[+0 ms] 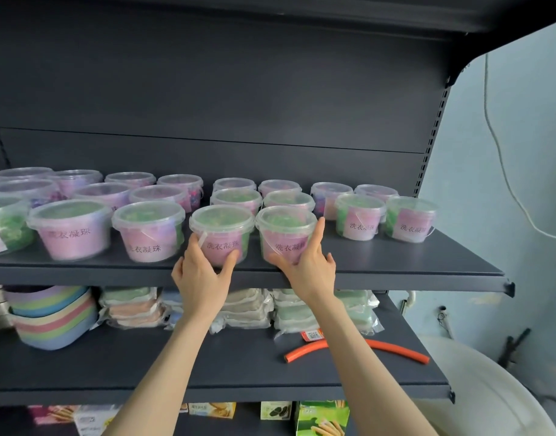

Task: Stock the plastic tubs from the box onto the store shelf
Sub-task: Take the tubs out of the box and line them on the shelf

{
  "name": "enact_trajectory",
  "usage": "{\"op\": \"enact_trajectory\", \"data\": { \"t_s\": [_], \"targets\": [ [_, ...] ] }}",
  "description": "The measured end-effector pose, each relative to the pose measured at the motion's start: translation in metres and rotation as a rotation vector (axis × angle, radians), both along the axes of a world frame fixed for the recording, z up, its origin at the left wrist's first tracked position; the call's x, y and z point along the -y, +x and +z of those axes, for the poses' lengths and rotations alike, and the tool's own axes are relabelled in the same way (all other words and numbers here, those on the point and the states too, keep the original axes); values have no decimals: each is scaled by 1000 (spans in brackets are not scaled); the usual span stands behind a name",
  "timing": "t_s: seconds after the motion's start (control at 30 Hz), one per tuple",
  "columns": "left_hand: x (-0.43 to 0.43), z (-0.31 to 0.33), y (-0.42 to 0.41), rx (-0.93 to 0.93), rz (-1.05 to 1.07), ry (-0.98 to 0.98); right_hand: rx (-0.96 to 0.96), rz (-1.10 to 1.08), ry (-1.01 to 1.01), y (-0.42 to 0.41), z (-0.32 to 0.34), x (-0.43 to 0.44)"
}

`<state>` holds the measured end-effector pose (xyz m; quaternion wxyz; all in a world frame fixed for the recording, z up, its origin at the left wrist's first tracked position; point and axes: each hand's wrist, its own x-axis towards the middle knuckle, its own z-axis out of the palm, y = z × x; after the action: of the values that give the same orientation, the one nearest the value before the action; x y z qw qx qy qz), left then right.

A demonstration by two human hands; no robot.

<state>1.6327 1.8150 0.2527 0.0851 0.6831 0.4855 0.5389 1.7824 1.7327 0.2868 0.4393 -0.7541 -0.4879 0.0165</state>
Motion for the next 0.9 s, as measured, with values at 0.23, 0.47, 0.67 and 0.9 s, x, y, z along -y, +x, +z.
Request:
{"op": "enact_trajectory", "data": {
  "t_s": [0.23,0.47,0.67,0.9],
  "targets": [
    [5,2,-4,-74,-17,-95,29,-48,-67,0,-7,0],
    [34,-21,-32,-255,-101,-108,177,-105,-63,-19,-34,29],
    [71,-17,-80,-262,-246,-76,97,4,2,-60,-45,69],
    [144,-62,-150,-359,-296,-66,75,160,-85,-121,-107,120]
  ]
}}
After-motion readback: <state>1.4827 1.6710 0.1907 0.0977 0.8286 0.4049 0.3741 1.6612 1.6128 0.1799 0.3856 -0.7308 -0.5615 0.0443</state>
